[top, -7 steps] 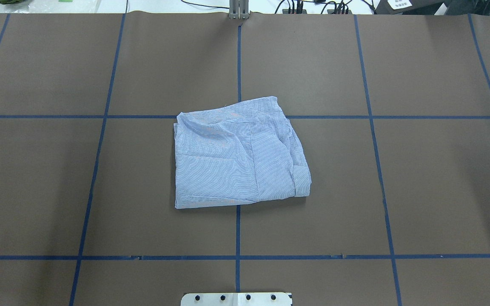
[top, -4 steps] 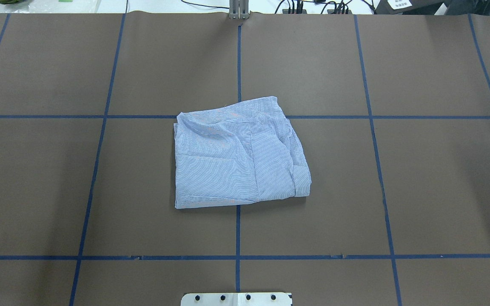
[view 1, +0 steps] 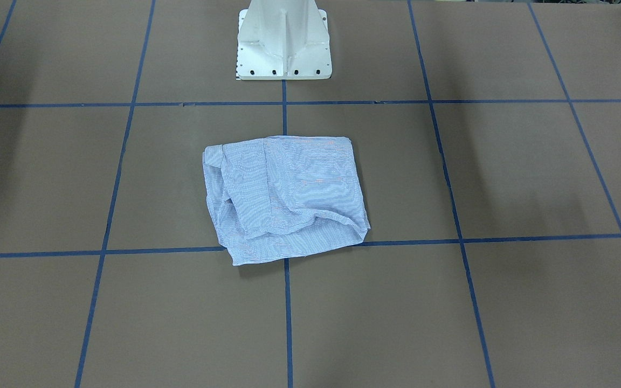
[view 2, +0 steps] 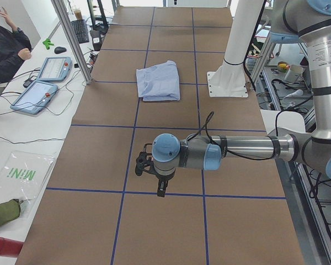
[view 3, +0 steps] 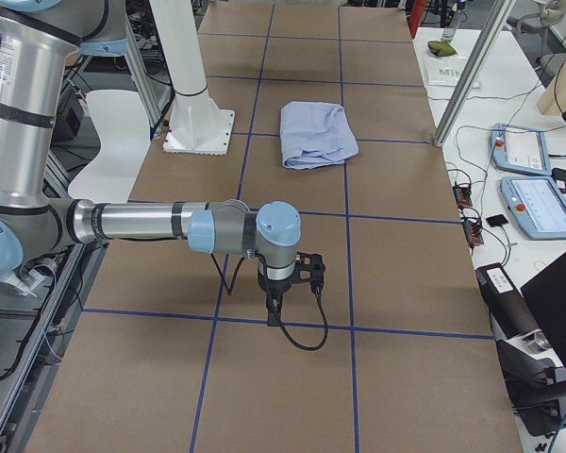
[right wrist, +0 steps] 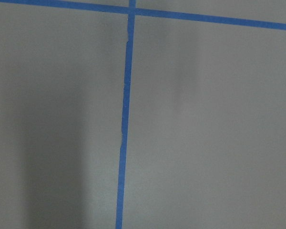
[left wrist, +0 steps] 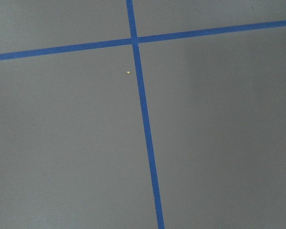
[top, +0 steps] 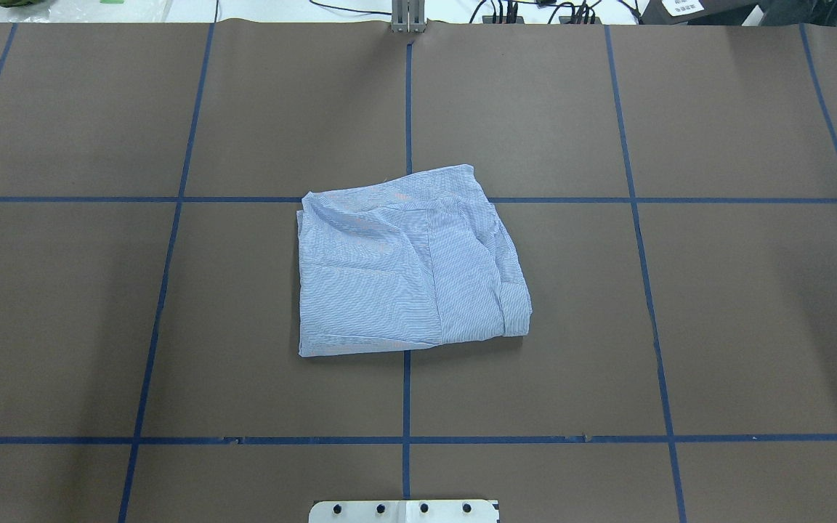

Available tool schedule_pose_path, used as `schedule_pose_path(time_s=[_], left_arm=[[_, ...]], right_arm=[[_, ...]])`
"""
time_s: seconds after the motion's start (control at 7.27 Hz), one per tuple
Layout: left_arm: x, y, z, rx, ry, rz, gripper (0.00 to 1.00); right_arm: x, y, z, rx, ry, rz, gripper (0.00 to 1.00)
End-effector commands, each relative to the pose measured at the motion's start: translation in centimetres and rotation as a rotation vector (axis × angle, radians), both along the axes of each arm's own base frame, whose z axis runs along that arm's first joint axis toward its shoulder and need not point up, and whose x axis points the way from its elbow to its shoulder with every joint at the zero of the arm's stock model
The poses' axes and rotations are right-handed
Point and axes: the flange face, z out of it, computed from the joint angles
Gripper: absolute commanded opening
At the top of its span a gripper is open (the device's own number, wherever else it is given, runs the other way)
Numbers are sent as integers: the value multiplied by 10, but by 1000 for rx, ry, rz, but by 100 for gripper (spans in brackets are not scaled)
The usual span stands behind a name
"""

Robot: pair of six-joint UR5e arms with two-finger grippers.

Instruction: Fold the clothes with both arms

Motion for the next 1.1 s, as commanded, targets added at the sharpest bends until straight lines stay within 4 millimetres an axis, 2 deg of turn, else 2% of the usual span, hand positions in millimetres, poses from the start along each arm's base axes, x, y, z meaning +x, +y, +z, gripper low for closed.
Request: schedule_pose_path(time_s=[0.0, 0.96], left_arm=[[0, 0, 0, 0, 0, 0, 100], [0, 1, 1, -2, -2, 0, 100]], right_arm=[[0, 1, 1, -3, -2, 0, 100], [0, 6, 7, -19, -5, 0, 100]])
